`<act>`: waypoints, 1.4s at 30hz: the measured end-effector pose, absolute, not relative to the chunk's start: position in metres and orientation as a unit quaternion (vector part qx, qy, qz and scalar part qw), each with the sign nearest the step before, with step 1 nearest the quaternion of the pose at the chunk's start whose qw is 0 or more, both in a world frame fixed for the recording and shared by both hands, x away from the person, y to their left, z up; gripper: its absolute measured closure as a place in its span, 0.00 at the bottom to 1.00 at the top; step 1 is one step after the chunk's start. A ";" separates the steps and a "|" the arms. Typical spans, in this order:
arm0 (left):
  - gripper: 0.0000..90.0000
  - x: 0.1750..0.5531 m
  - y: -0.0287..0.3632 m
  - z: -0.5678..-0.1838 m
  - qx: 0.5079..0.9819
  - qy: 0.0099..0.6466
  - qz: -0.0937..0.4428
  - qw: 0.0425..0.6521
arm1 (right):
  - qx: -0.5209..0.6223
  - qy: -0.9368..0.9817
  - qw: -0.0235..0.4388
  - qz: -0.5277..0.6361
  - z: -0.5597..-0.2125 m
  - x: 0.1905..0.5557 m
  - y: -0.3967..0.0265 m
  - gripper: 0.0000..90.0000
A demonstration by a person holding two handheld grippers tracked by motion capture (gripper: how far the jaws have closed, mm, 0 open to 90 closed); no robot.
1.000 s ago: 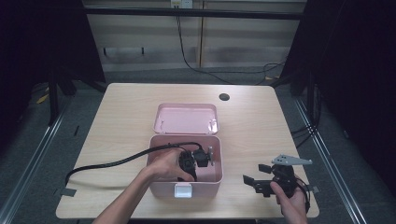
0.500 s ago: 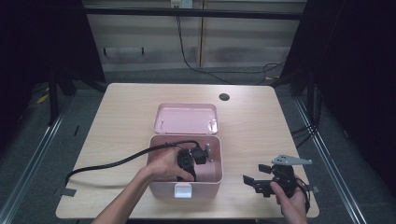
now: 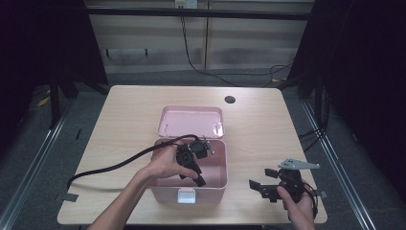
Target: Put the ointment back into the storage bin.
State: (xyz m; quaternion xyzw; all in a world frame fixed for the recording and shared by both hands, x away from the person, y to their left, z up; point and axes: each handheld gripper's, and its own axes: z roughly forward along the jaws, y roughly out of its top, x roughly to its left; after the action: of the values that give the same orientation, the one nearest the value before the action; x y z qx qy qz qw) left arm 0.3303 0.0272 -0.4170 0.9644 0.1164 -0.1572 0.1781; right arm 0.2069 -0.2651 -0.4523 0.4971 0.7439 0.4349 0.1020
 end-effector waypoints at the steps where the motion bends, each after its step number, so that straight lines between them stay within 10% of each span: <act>1: 0.53 0.331 0.028 -0.415 0.965 0.109 -0.157 0.181 | 0.498 0.744 0.101 0.435 -0.452 0.207 -0.265 0.17; 18: 0.66 0.319 0.055 -0.368 0.956 0.099 -0.125 0.248 | 0.497 0.744 0.102 0.435 -0.452 0.207 -0.265 0.17; 42: 0.47 0.310 0.099 -0.332 0.948 0.126 -0.091 0.276 | 0.497 0.745 0.102 0.434 -0.452 0.207 -0.265 0.17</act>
State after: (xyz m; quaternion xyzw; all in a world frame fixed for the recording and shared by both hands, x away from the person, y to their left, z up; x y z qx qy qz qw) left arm 0.3102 0.0989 -0.3316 0.9484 0.1263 -0.0907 0.2765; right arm 0.2067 -0.2652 -0.4520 0.4970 0.7446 0.4337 0.1021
